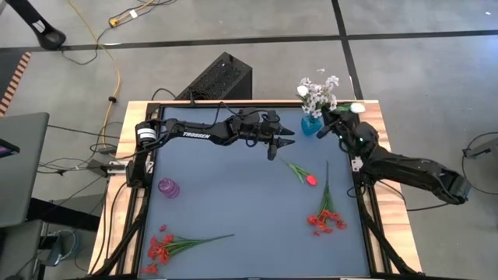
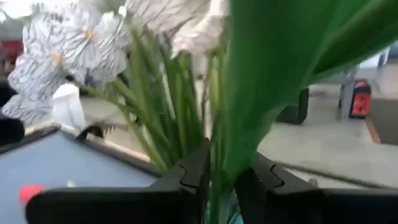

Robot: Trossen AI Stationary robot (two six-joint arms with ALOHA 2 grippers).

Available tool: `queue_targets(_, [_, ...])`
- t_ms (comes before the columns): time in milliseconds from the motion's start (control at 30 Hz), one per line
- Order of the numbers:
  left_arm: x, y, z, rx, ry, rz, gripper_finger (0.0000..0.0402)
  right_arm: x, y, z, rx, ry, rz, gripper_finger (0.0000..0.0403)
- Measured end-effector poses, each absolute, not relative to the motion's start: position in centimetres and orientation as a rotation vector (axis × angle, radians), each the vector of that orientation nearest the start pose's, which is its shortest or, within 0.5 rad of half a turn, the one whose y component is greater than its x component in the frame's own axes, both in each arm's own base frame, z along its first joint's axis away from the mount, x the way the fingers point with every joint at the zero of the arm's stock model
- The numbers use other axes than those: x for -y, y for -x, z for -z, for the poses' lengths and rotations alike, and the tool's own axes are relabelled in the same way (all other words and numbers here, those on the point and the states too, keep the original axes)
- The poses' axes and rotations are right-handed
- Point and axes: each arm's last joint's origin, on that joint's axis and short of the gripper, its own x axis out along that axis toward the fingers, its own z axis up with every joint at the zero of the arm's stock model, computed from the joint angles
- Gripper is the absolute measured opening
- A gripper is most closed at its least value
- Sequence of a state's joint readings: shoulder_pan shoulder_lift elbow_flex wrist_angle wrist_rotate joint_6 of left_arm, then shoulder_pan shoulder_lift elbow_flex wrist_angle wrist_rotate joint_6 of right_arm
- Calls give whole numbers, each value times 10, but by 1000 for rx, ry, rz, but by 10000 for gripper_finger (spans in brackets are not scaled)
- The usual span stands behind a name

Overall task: Sort flowers into vase by color
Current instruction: Put the white flower into the blue vase, then put the right red flowers into the purple vase

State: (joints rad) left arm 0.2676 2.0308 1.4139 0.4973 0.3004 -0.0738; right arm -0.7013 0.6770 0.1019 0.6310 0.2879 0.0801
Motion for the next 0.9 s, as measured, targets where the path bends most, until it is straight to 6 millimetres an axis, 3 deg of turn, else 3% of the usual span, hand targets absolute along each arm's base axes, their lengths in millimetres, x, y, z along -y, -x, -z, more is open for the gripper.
queue_targets(500, [-115,-452,-236,-116,117,42,148,103,-112,-244,-410,-171,932,93])
queue_targets(733, [-112,-449,-229,-216,146,117,148,88,-107,-259,-603,-256,773,93])
queue_targets(900, [-111,-446,-226,-282,153,120,148,75,-114,-268,-600,-278,563,93])
